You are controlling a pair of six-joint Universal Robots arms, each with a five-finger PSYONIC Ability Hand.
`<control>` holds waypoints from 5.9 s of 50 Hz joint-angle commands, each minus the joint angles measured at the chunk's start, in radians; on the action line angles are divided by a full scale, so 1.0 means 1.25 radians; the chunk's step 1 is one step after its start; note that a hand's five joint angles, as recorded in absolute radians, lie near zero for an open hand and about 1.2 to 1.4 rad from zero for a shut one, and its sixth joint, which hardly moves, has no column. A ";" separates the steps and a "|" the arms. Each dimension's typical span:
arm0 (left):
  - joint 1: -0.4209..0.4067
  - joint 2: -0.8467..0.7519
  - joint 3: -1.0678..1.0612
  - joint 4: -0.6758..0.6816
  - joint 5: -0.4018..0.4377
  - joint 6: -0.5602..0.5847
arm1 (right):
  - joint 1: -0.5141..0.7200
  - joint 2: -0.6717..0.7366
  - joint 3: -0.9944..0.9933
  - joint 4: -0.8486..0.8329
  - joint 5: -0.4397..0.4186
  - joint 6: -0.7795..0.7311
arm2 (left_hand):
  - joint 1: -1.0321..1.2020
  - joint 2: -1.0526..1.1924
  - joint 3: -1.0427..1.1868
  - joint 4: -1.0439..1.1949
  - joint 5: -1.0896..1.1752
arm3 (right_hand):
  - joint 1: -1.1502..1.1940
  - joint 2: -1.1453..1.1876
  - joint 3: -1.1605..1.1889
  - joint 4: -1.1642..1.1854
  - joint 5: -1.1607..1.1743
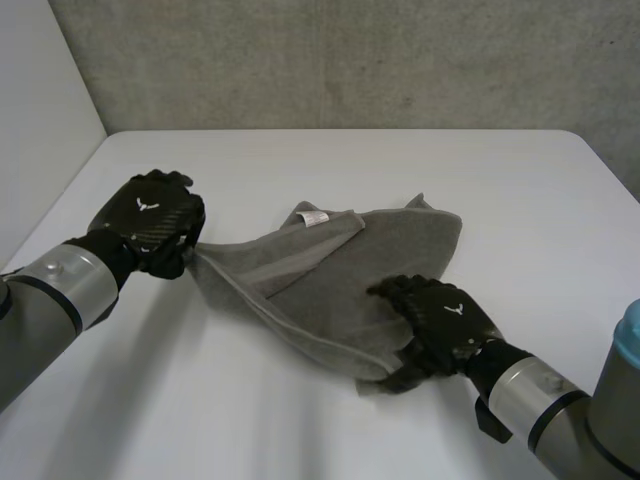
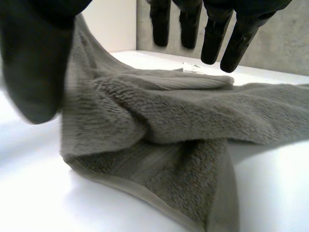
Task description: Fold the towel.
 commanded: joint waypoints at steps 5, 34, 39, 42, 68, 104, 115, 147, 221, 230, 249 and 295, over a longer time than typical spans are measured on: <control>0.004 0.069 0.017 -0.003 -0.003 -0.013 | 0.047 0.152 -0.076 -0.019 -0.008 0.003 | 0.072 0.037 -0.034 -0.041 0.031 | 0.671 0.666 -0.027 -0.046 0.637; -0.011 -0.269 0.178 -0.190 -0.027 0.163 | -0.025 0.416 -0.793 0.665 -0.071 -0.445 | 0.072 0.037 -0.034 -0.041 0.031 | 0.845 0.840 -0.027 -0.046 0.811; -0.035 -0.267 0.163 -0.164 -0.029 0.161 | -0.007 0.384 -0.772 0.622 -0.082 -0.400 | -0.664 -0.699 -0.034 -0.041 -0.705 | 0.845 0.840 -0.027 -0.046 0.811; -0.040 -0.264 0.153 -0.148 -0.030 0.161 | -0.007 0.379 -0.764 0.600 -0.081 -0.389 | -0.823 -0.858 -0.034 -0.041 -0.864 | 0.845 0.840 -0.027 -0.046 0.811; -0.049 -0.252 0.065 -0.093 -0.031 0.161 | -0.026 0.328 -0.646 0.448 -0.077 -0.262 | -0.339 -0.374 -0.034 -0.041 -0.380 | 0.845 0.840 -0.027 -0.046 0.811; -0.082 -0.361 0.405 0.011 -0.036 0.152 | -0.029 0.449 -1.079 0.705 -0.073 -0.654 | 0.072 0.037 -0.034 -0.041 0.031 | 0.845 0.840 -0.027 -0.046 0.811; -0.131 -0.042 0.294 0.608 -0.107 -0.094 | -0.050 0.125 -0.915 0.027 -0.053 -0.149 | 0.072 0.037 -0.034 -0.041 0.031 | 0.845 0.840 -0.027 -0.046 0.811; 0.014 -0.180 -0.058 0.187 0.106 0.165 | -0.042 0.270 -0.504 0.424 -0.168 -0.589 | 0.072 0.037 -0.034 -0.041 0.031 | 0.845 0.840 -0.027 -0.046 0.811; -0.024 -0.229 -0.059 0.091 0.085 0.133 | -0.115 -0.114 0.009 0.143 0.117 0.016 | -0.602 -0.637 -0.034 -0.041 -0.643 | -0.272 -0.277 -0.027 -0.046 -0.166; -0.023 -0.248 -0.030 0.093 0.028 0.133 | -0.120 -0.094 0.039 0.099 0.122 0.018 | -0.539 -0.574 -0.034 -0.041 -0.580 | -0.272 -0.277 -0.027 -0.046 -0.166; -0.025 -0.295 0.010 0.092 -0.009 0.134 | -0.093 0.112 -0.002 -0.063 0.183 0.018 | 0.072 0.037 -0.034 -0.041 0.031 | -0.193 -0.198 -0.027 -0.046 -0.166; 0.009 -0.063 -0.017 0.049 0.001 0.023 | -0.021 0.141 -0.214 0.037 0.049 0.040 | 0.072 0.037 -0.034 -0.041 0.031 | -0.075 -0.080 -0.027 -0.046 -0.108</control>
